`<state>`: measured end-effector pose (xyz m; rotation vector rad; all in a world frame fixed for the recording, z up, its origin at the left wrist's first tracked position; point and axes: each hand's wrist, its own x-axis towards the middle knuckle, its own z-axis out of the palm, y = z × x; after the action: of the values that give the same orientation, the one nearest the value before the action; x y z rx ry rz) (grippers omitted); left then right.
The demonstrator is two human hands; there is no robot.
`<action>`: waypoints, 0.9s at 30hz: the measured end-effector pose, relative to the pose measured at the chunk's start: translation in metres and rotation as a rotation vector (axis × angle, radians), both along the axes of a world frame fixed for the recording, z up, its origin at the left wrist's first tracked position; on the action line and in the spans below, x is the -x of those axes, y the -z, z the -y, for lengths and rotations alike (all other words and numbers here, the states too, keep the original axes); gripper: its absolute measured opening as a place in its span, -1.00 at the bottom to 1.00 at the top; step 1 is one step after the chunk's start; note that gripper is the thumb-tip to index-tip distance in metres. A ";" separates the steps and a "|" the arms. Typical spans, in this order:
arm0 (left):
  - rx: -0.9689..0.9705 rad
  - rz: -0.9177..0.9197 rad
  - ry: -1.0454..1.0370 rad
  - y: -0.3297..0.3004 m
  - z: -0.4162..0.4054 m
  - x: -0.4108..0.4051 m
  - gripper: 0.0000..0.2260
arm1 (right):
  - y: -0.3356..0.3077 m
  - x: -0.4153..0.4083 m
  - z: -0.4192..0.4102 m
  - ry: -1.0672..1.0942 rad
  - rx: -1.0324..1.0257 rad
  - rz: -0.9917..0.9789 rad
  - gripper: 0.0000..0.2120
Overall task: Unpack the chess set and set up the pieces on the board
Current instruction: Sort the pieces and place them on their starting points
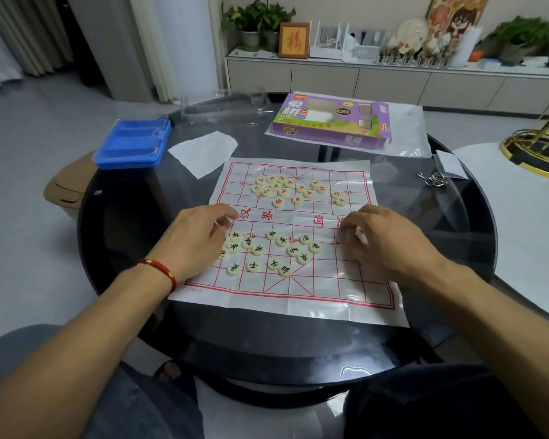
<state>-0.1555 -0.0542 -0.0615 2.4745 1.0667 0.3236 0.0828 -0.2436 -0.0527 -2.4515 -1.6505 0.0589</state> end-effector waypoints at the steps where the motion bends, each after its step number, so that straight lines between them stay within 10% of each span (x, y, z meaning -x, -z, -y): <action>1: -0.002 -0.010 0.007 -0.003 -0.002 -0.001 -0.70 | -0.002 -0.004 0.000 -0.003 -0.007 -0.006 -0.73; 27: -0.192 -0.023 0.150 0.010 -0.020 -0.042 -0.71 | -0.004 -0.025 -0.017 -0.111 0.040 -0.041 -0.71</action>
<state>-0.1139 -0.0346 -0.0712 2.7169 0.8889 0.3669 0.1082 -0.2268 -0.0485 -2.3681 -1.7835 0.1576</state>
